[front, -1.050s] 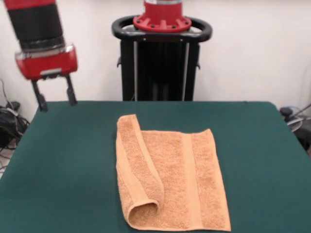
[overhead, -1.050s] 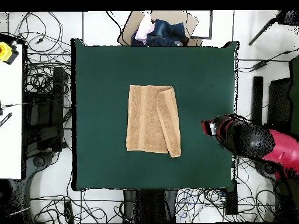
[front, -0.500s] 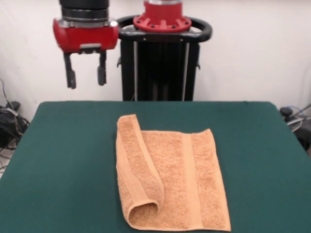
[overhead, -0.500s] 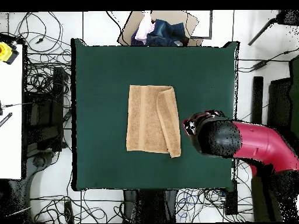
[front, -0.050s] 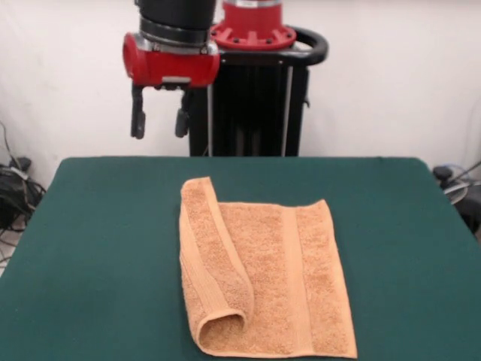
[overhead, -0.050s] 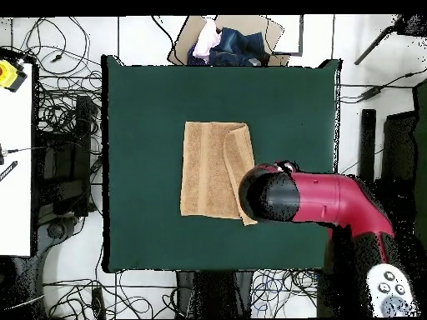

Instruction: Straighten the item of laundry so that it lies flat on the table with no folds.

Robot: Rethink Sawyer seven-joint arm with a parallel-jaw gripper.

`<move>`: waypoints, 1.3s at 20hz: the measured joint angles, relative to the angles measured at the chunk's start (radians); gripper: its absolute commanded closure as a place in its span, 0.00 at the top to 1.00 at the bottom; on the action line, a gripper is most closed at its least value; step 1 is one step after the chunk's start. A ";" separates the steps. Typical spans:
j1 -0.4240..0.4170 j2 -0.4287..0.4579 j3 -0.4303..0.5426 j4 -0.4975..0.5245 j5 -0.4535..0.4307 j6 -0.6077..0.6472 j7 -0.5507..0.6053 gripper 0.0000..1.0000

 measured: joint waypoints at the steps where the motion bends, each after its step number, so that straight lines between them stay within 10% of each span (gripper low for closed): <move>1: 0.012 0.012 -0.014 -0.007 -0.003 -0.006 0.012 1.00; 17: 0.096 0.435 -0.241 -0.166 -0.029 -0.343 0.160 1.00; 26: 0.069 0.463 -0.259 -0.139 -0.027 -0.380 0.160 1.00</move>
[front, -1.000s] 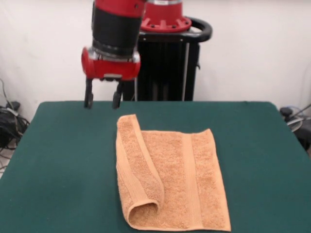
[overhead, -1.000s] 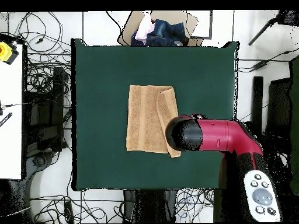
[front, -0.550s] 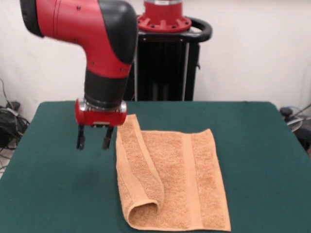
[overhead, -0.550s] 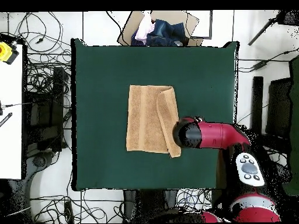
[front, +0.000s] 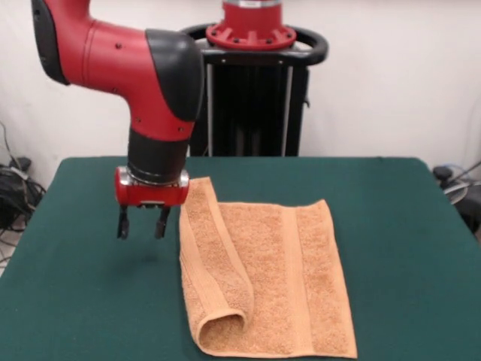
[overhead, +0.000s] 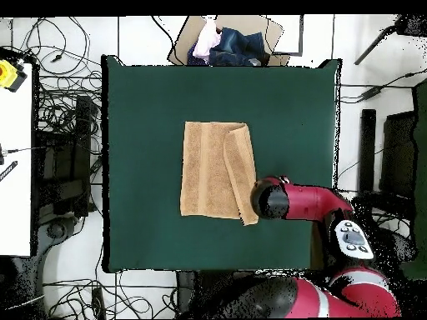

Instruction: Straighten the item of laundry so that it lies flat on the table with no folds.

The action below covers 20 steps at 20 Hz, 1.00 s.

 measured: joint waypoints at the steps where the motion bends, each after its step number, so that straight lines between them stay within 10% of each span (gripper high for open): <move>1: -0.010 -0.009 0.000 0.009 0.001 0.000 0.000 1.00; 20: -0.036 -0.432 -0.001 0.164 0.166 0.346 0.000 1.00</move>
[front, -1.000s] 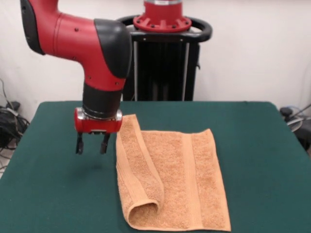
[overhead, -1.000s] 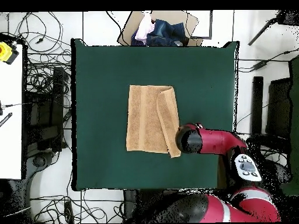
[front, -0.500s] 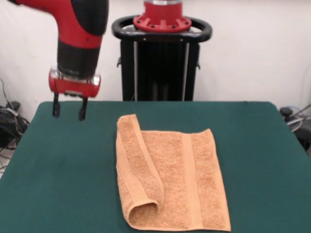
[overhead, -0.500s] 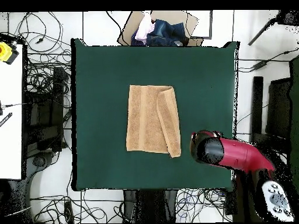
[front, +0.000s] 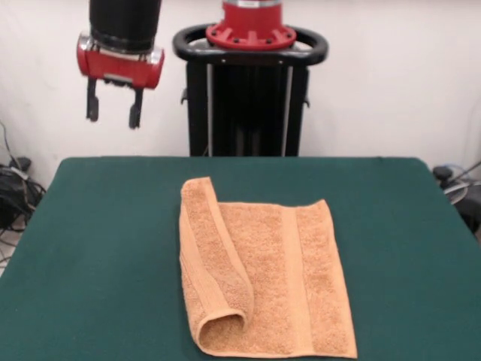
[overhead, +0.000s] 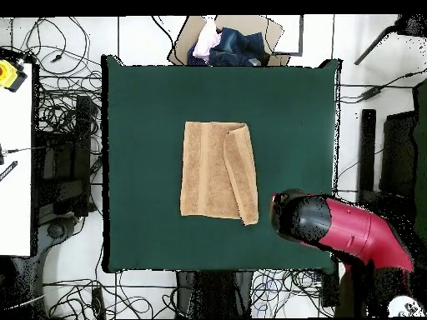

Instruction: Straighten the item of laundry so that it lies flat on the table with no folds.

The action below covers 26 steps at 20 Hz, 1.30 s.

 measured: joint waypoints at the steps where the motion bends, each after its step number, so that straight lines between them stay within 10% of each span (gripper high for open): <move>1: 0.008 -0.010 0.000 0.003 0.006 0.006 0.000 1.00; 16: 0.201 -0.045 -0.004 0.053 0.115 0.003 0.000 1.00; 26: 0.204 0.196 -0.004 0.040 0.125 -0.275 0.000 1.00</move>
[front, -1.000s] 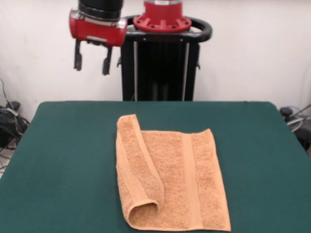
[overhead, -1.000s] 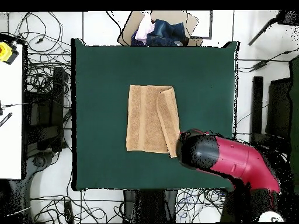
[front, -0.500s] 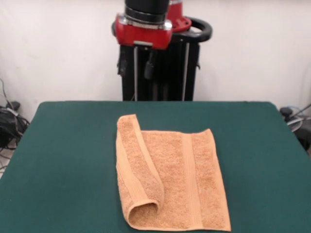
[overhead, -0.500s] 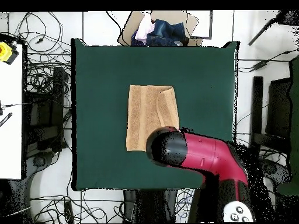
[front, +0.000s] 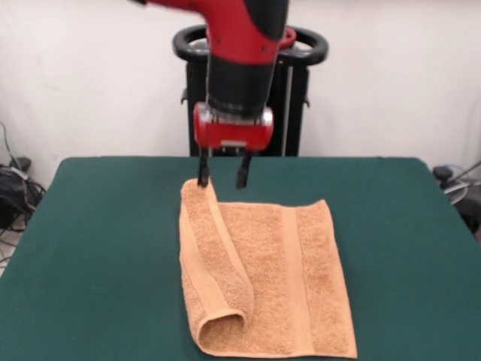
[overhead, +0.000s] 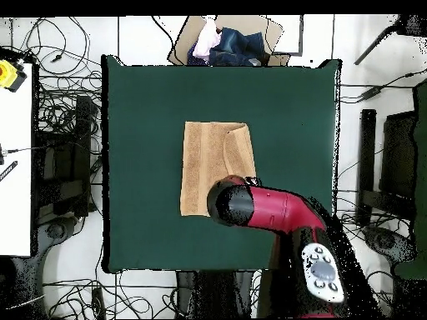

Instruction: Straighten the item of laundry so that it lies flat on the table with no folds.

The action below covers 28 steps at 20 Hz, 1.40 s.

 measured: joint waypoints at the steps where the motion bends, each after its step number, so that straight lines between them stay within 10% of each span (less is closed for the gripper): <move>1: -0.002 0.025 0.000 -0.003 0.000 -0.026 0.000 1.00; 12: 0.011 0.300 -0.019 -0.054 0.026 -0.221 0.000 1.00; 28: 0.125 0.324 -0.120 -0.088 0.094 -0.213 0.000 1.00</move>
